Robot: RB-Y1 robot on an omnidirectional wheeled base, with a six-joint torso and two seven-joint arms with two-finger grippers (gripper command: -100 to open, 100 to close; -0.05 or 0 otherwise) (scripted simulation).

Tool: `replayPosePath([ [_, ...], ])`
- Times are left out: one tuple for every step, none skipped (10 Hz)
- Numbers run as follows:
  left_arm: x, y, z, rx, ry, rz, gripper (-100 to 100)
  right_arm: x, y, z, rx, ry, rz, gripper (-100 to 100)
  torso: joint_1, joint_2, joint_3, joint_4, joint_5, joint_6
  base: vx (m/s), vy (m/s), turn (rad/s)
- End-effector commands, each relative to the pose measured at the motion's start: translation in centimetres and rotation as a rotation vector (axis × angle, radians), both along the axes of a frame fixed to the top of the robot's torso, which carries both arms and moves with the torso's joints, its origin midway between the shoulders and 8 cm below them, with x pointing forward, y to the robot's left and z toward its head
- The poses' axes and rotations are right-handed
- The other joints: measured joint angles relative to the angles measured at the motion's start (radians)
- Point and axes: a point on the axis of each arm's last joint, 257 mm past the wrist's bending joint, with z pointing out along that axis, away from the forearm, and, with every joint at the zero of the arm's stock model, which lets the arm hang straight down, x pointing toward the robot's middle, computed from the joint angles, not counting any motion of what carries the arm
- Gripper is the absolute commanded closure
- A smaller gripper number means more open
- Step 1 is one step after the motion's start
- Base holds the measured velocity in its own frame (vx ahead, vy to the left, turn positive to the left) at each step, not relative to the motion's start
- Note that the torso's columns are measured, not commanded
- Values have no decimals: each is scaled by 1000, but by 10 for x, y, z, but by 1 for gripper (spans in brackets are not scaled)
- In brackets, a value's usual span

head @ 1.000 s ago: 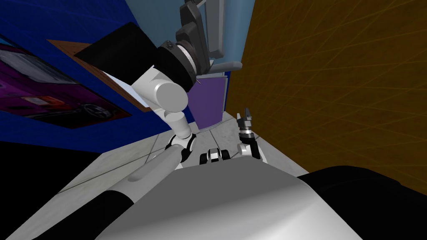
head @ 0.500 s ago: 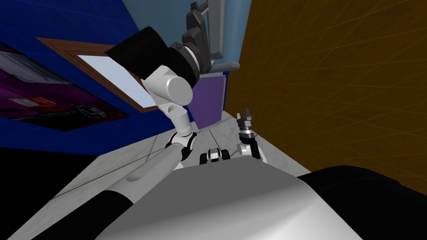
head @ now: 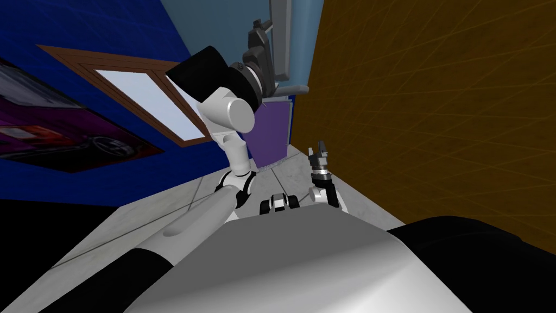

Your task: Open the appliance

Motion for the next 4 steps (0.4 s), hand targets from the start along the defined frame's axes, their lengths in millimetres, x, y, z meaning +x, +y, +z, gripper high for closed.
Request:
replayPosePath([
  [2,-1,-3,2,7,0,0,0,0,0,0,0,0,0,-3,-2,-1,-2,-2,1,0,0,0],
  [3,-1,-4,3,12,0,0,0,0,0,0,0,0,0,-5,-4,-1,-4,-3,1,0,0,0],
  [4,-1,-6,4,16,0,0,0,0,0,0,0,0,0,-6,-5,-2,-5,-3,2,0,0,0],
  [4,-1,-6,3,18,0,0,0,0,0,0,0,0,0,-6,-5,-2,-6,-3,2,0,0,0],
])
